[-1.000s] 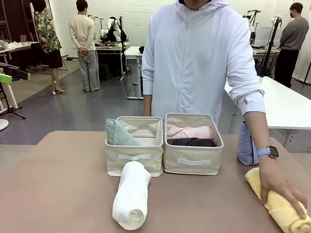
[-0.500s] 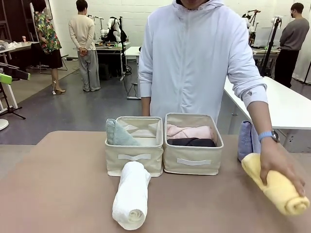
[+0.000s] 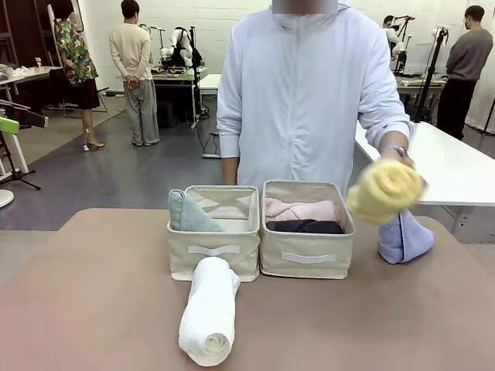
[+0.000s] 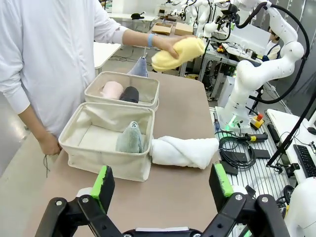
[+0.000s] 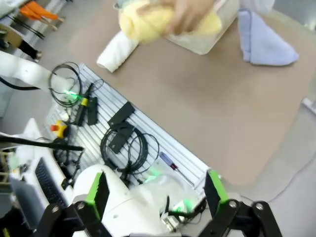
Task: Sort the towels based on their folding style.
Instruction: Pick up another triangle-folded towel from the table and place it in the left Fabric basket.
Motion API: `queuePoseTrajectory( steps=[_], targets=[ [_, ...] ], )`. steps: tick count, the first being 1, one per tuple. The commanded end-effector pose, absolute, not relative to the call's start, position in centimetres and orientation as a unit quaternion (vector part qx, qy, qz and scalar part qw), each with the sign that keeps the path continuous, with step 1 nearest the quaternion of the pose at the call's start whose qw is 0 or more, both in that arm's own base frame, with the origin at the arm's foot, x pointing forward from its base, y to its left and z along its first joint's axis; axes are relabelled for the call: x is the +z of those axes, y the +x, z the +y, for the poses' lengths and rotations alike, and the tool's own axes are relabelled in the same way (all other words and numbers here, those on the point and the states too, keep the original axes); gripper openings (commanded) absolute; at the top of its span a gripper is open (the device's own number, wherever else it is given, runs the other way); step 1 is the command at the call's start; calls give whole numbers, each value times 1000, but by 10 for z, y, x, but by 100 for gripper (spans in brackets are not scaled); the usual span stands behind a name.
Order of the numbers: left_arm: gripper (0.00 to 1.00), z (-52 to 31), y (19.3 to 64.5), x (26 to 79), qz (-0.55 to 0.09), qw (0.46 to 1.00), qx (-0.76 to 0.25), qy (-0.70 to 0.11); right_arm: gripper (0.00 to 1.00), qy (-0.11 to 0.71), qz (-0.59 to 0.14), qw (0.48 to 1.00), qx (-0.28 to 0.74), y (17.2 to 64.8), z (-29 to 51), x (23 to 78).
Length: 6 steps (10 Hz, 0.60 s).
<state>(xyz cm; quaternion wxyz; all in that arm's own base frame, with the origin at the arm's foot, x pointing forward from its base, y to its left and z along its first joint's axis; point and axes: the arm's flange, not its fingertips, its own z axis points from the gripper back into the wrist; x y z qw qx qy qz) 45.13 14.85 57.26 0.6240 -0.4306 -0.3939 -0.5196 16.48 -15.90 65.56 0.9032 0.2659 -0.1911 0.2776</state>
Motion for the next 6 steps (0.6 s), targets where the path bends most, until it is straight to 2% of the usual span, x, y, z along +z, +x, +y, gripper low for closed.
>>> queuePoseTrajectory(
  steps=[1, 3, 6],
  targets=[
    [100, 150, 452, 574, -396, 619, -525, -430, 100, 239, -127, 926, 262, 209, -129, 674],
    [100, 150, 452, 574, -396, 619, -525, -430, 100, 204, -46, 956, 207, 309, -74, 669],
    [100, 150, 452, 574, -396, 619, -525, -430, 100, 123, 26, 985, 118, 422, -10, 612]
  ],
)
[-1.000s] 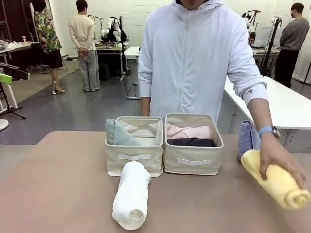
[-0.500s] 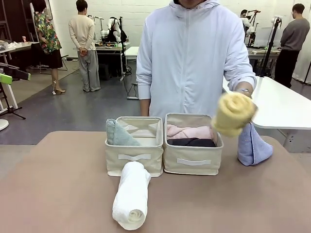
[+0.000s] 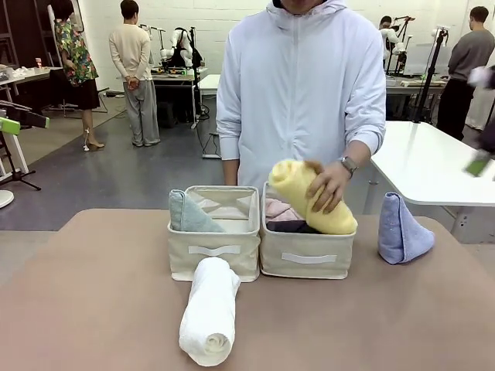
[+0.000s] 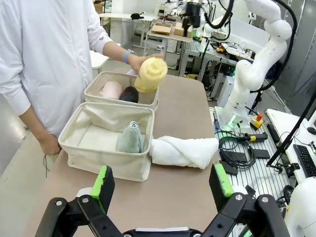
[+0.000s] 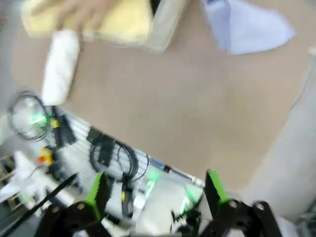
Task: Sort the towels based on their folding style.
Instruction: Pick up another triangle-folded towel from the table and place it in the left Fabric basket.
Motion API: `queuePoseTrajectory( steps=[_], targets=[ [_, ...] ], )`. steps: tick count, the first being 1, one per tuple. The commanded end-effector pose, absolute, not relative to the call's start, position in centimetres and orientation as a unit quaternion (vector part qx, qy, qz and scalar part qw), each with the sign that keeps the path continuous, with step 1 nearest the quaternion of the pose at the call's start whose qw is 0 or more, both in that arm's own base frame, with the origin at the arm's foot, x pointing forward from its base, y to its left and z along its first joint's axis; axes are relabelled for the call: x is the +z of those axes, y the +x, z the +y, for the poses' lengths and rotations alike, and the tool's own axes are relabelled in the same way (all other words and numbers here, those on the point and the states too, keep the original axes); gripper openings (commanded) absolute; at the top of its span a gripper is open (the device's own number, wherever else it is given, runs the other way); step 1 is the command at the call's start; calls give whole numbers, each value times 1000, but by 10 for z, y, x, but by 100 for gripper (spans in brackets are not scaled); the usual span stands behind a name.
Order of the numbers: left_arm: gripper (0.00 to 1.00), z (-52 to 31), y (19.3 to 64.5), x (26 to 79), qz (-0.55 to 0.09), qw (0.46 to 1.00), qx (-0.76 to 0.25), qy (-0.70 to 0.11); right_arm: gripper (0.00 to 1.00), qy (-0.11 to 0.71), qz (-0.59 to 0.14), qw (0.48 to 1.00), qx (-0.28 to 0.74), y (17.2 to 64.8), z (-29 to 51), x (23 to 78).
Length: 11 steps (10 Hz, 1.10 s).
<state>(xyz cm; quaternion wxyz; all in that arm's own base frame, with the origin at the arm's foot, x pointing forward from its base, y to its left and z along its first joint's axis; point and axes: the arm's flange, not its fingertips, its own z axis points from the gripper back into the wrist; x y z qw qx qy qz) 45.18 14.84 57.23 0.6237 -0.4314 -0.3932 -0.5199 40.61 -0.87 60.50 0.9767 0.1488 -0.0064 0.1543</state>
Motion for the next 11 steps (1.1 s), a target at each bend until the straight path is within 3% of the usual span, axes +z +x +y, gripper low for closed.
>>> queuePoseTrajectory(
  steps=[1, 3, 4, 5, 11],
  targets=[
    [100, 150, 452, 574, -396, 619, -525, -430, 100, 103, 37, 988, 113, 436, 8, 597],
    [100, 150, 452, 574, -396, 619, -525, -430, 100, 113, 16, 989, 98, 439, 9, 599],
    [100, 150, 452, 574, -396, 619, -525, -430, 100, 164, 8, 977, 140, 420, 4, 607],
    [100, 150, 452, 574, -396, 619, -525, -430, 100, 112, 25, 988, 107, 453, 15, 580],
    [100, 150, 452, 574, -396, 619, -525, -430, 100, 125, 29, 985, 112, 452, 11, 579]
  ],
)
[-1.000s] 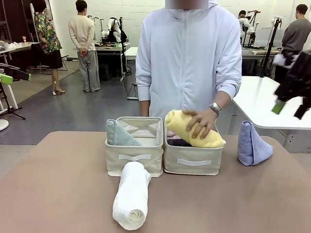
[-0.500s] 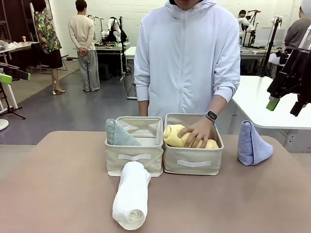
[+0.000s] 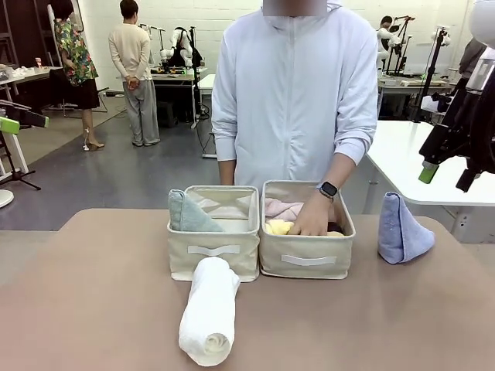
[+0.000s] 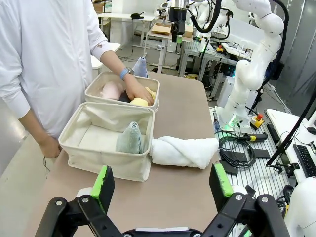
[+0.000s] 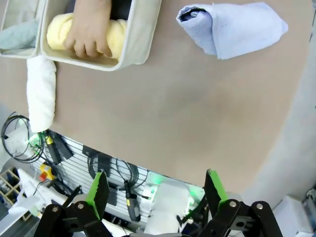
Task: Sort the towels based on their folding style.
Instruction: Pick up another triangle-folded towel from the table and place it in the left Fabric basket.
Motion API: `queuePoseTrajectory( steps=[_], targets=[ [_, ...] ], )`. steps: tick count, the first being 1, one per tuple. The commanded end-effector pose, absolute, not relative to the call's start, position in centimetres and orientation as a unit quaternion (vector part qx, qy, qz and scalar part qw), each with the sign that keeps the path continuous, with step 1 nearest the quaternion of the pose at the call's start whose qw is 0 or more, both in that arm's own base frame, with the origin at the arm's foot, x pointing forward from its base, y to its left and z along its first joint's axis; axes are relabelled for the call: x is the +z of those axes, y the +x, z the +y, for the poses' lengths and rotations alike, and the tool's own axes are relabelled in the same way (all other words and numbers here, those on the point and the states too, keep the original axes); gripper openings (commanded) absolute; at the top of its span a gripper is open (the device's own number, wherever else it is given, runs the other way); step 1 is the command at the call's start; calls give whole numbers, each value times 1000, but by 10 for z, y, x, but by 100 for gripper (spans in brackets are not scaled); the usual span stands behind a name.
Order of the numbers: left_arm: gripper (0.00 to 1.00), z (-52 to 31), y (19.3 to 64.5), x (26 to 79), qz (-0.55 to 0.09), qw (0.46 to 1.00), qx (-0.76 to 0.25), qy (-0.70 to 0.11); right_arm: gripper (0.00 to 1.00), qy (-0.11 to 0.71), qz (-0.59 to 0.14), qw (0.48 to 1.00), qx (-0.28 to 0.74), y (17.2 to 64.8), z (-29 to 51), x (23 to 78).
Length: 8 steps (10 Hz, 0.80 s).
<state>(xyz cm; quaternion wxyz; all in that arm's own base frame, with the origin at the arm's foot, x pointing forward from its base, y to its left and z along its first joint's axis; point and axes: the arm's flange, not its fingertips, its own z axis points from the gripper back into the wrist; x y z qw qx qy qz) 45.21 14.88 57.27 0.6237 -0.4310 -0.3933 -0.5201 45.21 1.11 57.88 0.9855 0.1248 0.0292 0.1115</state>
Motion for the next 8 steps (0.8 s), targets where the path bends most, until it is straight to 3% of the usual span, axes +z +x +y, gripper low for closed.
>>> queuePoseTrajectory(
  steps=[1, 5, 8],
  targets=[
    [100, 150, 452, 574, -396, 619, -525, -430, 100, 121, 17, 992, 34, 455, 32, 578],
    [100, 150, 452, 574, -396, 619, -525, -430, 100, 89, -57, 969, -224, 476, 96, 582],
    [100, 150, 452, 574, -396, 619, -525, -430, 100, 29, -20, 953, -301, 488, 103, 563]
  ],
)
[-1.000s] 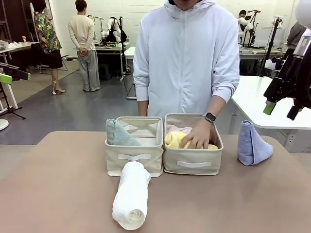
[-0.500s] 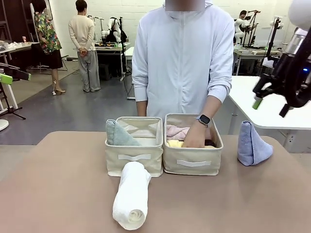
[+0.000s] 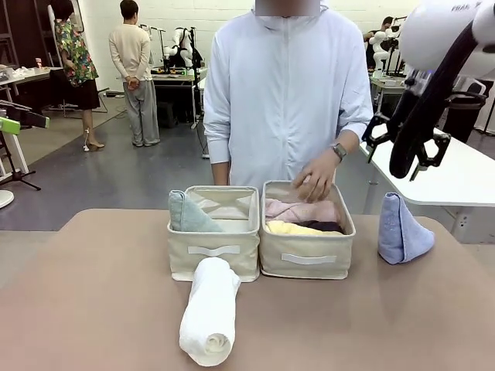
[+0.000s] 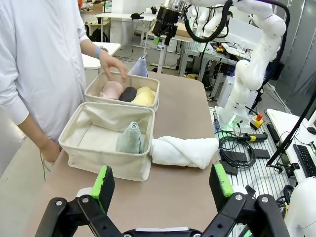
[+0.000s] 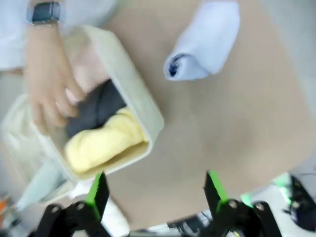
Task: Sort the towels based on their folding style.
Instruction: Pick up another triangle-folded towel from the table and place it in the left Fabric basket.
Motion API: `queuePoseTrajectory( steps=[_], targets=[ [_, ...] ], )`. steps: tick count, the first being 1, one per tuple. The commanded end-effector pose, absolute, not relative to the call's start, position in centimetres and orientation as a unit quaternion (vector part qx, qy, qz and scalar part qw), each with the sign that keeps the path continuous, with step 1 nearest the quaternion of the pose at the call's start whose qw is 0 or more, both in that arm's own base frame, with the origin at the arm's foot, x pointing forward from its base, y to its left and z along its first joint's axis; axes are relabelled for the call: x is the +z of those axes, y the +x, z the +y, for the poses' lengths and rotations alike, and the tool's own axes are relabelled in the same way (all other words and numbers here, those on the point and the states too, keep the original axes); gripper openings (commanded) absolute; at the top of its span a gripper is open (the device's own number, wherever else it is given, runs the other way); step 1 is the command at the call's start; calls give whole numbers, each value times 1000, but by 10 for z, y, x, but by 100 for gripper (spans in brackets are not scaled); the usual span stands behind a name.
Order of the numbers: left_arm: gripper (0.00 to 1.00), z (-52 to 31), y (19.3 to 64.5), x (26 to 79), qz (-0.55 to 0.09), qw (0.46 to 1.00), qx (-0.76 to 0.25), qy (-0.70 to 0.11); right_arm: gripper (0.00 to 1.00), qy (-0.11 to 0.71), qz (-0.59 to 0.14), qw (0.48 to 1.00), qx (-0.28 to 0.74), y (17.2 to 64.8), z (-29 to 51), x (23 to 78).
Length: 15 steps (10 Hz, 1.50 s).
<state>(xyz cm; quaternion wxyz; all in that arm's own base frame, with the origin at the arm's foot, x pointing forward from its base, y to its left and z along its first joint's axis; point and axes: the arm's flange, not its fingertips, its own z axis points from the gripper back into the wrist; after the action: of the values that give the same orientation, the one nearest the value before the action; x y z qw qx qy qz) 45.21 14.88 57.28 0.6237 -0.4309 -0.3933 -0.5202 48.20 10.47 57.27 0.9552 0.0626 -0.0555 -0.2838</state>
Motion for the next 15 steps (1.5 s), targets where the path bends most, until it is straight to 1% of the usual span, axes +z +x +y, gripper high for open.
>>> queuePoseTrajectory(
  steps=[1, 3, 4, 5, 8, 10, 12, 15],
  targets=[
    [100, 150, 452, 574, -396, 619, -525, -430, 100, 10, 14, 951, -310, 493, 101, 554],
    [100, 150, 452, 574, -396, 619, -525, -430, 100, 17, 48, 951, -306, 508, 97, 539],
    [100, 150, 452, 574, -396, 619, -525, -430, 100, 31, 33, 952, -302, 518, 97, 533],
    [100, 150, 452, 574, -396, 619, -525, -430, 100, 12, 28, 951, -308, 492, 96, 530],
    [100, 150, 452, 574, -396, 619, -525, -430, 100, 12, 28, 951, -308, 492, 96, 530],
    [100, 150, 452, 574, -396, 619, -525, -430, 100, 22, 40, 953, -299, 512, 93, 528],
    [100, 150, 452, 574, -396, 619, -525, -430, 100, 19, 31, 950, -310, 534, 84, 528],
    [100, 150, 452, 574, -396, 619, -525, -430, 100, 16, 47, 949, -313, 566, 62, 515]
  ],
)
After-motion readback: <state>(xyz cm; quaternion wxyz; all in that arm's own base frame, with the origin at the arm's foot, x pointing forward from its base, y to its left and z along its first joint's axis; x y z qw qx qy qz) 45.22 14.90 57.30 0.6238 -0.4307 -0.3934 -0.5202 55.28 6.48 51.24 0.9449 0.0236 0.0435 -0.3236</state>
